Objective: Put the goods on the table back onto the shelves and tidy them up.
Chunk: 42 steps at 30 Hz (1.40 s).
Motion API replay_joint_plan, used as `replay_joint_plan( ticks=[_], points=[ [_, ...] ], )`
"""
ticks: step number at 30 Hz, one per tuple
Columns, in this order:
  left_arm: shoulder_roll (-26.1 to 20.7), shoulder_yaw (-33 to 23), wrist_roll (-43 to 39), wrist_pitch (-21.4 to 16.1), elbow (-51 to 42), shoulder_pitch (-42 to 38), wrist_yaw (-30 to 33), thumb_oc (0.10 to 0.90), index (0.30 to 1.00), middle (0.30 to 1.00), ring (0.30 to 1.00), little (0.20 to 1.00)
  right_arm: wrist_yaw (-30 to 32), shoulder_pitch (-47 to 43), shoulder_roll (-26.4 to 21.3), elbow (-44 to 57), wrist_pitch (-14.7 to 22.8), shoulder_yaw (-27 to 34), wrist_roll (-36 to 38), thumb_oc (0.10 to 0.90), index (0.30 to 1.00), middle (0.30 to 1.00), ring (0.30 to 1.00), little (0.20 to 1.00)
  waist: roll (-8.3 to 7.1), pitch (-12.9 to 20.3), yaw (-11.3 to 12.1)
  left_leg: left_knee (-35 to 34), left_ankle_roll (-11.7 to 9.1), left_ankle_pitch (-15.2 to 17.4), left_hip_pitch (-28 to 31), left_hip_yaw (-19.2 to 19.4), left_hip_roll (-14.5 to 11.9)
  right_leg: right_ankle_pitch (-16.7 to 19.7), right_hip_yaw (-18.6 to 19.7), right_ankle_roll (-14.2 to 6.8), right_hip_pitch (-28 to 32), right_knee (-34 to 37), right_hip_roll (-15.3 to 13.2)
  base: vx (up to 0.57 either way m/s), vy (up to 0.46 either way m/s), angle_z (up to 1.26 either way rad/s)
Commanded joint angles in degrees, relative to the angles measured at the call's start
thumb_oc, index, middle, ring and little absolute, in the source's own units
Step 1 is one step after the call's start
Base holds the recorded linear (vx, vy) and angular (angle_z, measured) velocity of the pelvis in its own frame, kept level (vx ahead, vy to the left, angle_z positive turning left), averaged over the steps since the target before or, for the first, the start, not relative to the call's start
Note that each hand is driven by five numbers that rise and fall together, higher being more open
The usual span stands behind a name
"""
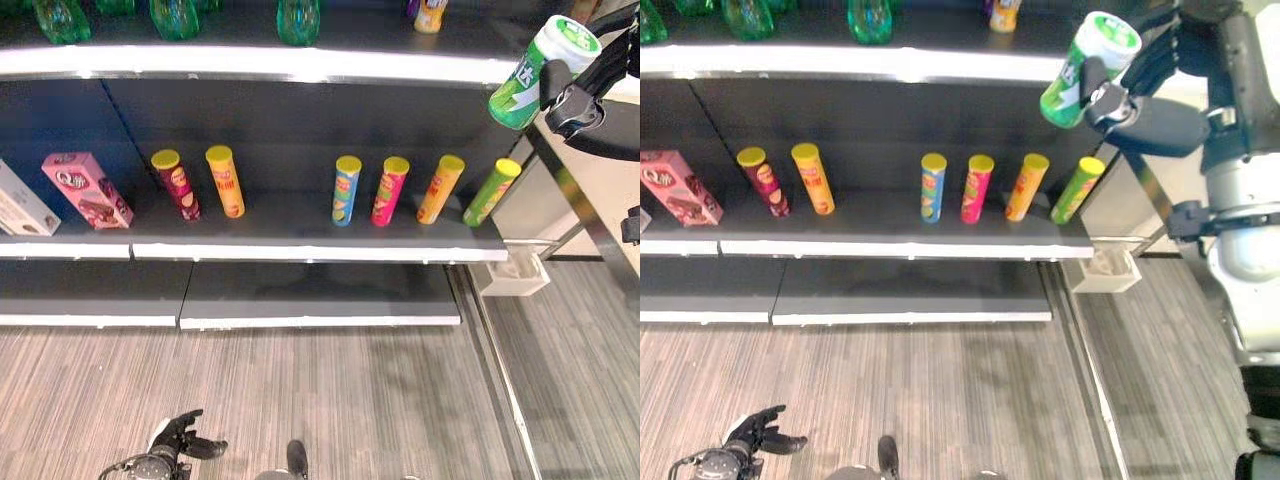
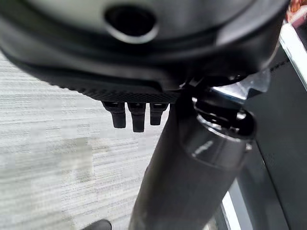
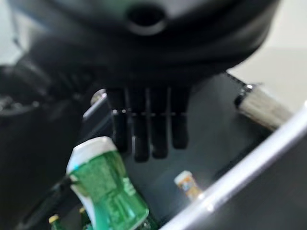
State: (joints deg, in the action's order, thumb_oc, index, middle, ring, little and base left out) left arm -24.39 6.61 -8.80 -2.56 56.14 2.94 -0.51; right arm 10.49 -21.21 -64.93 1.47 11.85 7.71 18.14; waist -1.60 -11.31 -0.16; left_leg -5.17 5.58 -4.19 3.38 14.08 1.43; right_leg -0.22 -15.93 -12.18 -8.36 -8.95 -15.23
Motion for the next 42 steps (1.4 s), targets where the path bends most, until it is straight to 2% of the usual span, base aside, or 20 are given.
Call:
replay_joint_plan(
  ticks=[1, 5, 9, 12, 13, 14, 16, 17, 18, 19, 27, 31, 36, 42],
  points=[
    [-0.8, 0.8, 1.4, -2.3, -1.9, 0.1, -0.2, 0.800, 0.900, 0.900, 0.900, 0.900, 3.9, -7.5, -5.4, -1.5, 2.8, 7.1, 0.7, 0.400, 0.300, 0.300, 0.300, 0.300, -2.33, 1.4, 0.8, 0.3, -7.8, 4.7, 0.0, -4.5, -2.8, 3.2, 5.8, 0.5, 5.8, 8.3, 3.3, 0.10, -0.008, 0.42],
    [0.5, 1.2, 1.8, -2.3, -2.4, 1.8, -0.6, 0.800, 0.900, 0.900, 0.900, 0.900, 4.5, -7.2, -5.1, -0.8, 3.3, 8.7, 0.6, 0.400, 0.300, 0.300, 0.300, 0.300, -2.81, 3.6, 1.2, 0.4, -7.9, 5.4, 0.8, -5.0, -2.5, 4.1, 5.9, 0.8, 8.6, 10.8, 3.6, 0.14, -0.059, 0.52],
    [1.7, 1.7, 1.7, -2.1, -1.8, 2.8, -0.4, 0.800, 0.900, 0.900, 0.900, 0.900, 3.5, -10.0, -6.6, -2.6, 2.2, 4.1, -0.3, 0.400, 0.300, 0.300, 0.300, 0.300, -3.07, 5.4, 2.1, 0.3, -8.7, 5.7, 2.0, -5.8, -3.6, 3.3, 4.0, 1.4, 12.0, 13.4, 4.6, 0.14, -0.116, 0.08],
    [1.9, 2.3, 1.0, -1.9, -1.6, 3.4, 0.1, 0.800, 0.900, 0.900, 0.900, 0.900, 2.6, -14.9, -8.0, -7.4, 1.0, -2.6, 0.4, 0.400, 0.300, 0.300, 0.300, 0.300, -3.98, 6.4, 3.2, 0.2, -9.5, 5.7, 2.8, -6.3, -4.6, 2.3, 3.0, 1.9, 13.7, 13.9, 5.2, 0.07, -0.089, 0.05],
    [2.1, 2.1, 1.0, -1.9, -1.6, 3.5, 0.1, 0.800, 0.900, 0.900, 0.900, 0.900, 2.6, -15.9, -8.0, -7.7, 1.0, -3.5, 0.5, 0.400, 0.300, 0.300, 0.300, 0.300, -3.85, 6.4, 3.0, 0.2, -9.6, 5.7, 2.8, -6.3, -4.6, 2.3, 2.9, 1.9, 13.7, 13.9, 5.2, 0.07, -0.098, 0.08],
    [1.7, 2.4, 0.5, -1.8, -1.7, 3.7, 0.3, 0.800, 0.900, 0.900, 0.900, 0.900, 2.0, -18.3, -9.1, -10.7, 0.0, -7.0, -0.1, 0.400, 0.300, 0.300, 0.300, 0.300, -4.53, 6.6, 3.9, 0.2, -9.9, 5.7, 3.0, -6.4, -5.0, 1.9, 2.4, 2.1, 14.2, 13.9, 5.4, 0.03, -0.048, 0.12],
    [1.7, 2.3, 0.3, -1.7, -1.6, 3.8, 0.4, 0.800, 0.900, 0.900, 0.900, 0.900, 1.8, -20.5, -9.5, -11.9, -0.2, -9.4, 0.0, 0.400, 0.300, 0.300, 0.300, 0.300, -4.59, 6.6, 4.1, 0.2, -10.1, 5.7, 3.1, -6.5, -5.2, 1.7, 2.1, 2.2, 14.4, 13.9, 5.5, 0.04, -0.083, 0.20],
    [1.6, 2.2, 0.0, -1.6, -1.1, 4.4, 0.5, 0.800, 0.900, 0.900, 0.900, 0.900, 0.9, -27.8, -10.5, -16.9, -0.8, -17.2, 0.3, 0.400, 0.300, 0.300, 0.300, 0.300, -4.87, 6.6, 4.6, 0.2, -10.5, 5.5, 3.3, -7.1, -5.7, 1.3, 1.4, 2.5, 15.0, 13.9, 5.9, 0.04, -0.095, 0.13],
    [1.7, 2.1, 0.0, -1.6, -1.1, 4.5, 0.5, 0.800, 0.900, 0.900, 0.900, 0.900, 0.9, -28.2, -10.5, -17.1, -0.8, -17.6, 0.4, 0.400, 0.300, 0.300, 0.300, 0.300, -4.80, 6.6, 4.5, 0.2, -10.5, 5.5, 3.3, -7.1, -5.7, 1.3, 1.4, 2.5, 15.0, 13.9, 5.9, 0.05, -0.116, 0.05],
    [1.0, 2.4, -0.4, -1.7, -0.9, 4.5, 0.7, 0.800, 0.900, 0.900, 0.900, 0.900, 0.5, -31.3, -11.1, -20.0, -1.5, -21.6, -0.3, 0.400, 0.300, 0.300, 0.300, 0.300, -5.33, 6.7, 5.3, 0.2, -10.7, 5.3, 3.2, -7.3, -5.9, 1.0, 1.0, 2.7, 15.3, 13.9, 6.0, 0.03, -0.060, 0.14],
    [1.0, 2.7, -1.6, -1.7, -0.4, 4.9, 1.4, 0.800, 0.900, 0.900, 0.900, 0.900, 0.2, -46.2, -10.6, -32.8, -3.4, -36.1, -2.3, 0.400, 0.300, 0.300, 0.300, 0.300, -5.36, 6.8, 6.2, 0.2, -11.4, 4.6, 2.6, -8.9, -6.5, 0.2, -1.2, 3.3, 16.2, 13.9, 6.5, 0.01, -0.051, 0.22],
    [1.2, 2.9, -1.9, -1.6, 0.0, 4.6, 1.8, 0.800, 0.900, 0.900, 0.900, 0.900, 0.4, -50.8, -9.6, -37.6, -4.2, -40.1, -3.3, 0.400, 0.300, 0.300, 0.300, 0.300, -5.13, 6.7, 6.4, 0.2, -11.6, 4.4, 2.4, -9.5, -6.6, 0.1, -2.1, 3.5, 16.5, 13.9, 6.7, 0.01, -0.053, 0.15],
    [1.3, 4.3, -2.7, -1.6, 0.4, 4.0, 1.9, 0.800, 0.900, 0.900, 0.900, 0.900, -0.4, -57.4, -6.5, -49.7, -6.1, -45.0, -4.3, 0.400, 0.300, 0.300, 0.300, 0.300, -4.64, 6.7, 7.3, 0.2, -12.2, 3.7, 0.9, -11.6, -7.1, -0.7, -4.8, 4.0, 17.0, 13.8, 7.0, 0.02, -0.078, 0.29],
    [1.5, 4.8, -2.9, -1.8, 0.6, 3.6, 2.2, 0.800, 0.900, 0.900, 0.900, 0.900, -0.7, -61.0, -4.8, -54.3, -6.4, -48.2, -5.3, 0.400, 0.300, 0.300, 0.300, 0.300, -4.27, 6.6, 7.5, 0.2, -12.3, 3.6, 0.6, -12.1, -7.0, -0.9, -5.4, 4.1, 17.1, 13.7, 7.1, 0.02, -0.028, 0.13]
  ],
)
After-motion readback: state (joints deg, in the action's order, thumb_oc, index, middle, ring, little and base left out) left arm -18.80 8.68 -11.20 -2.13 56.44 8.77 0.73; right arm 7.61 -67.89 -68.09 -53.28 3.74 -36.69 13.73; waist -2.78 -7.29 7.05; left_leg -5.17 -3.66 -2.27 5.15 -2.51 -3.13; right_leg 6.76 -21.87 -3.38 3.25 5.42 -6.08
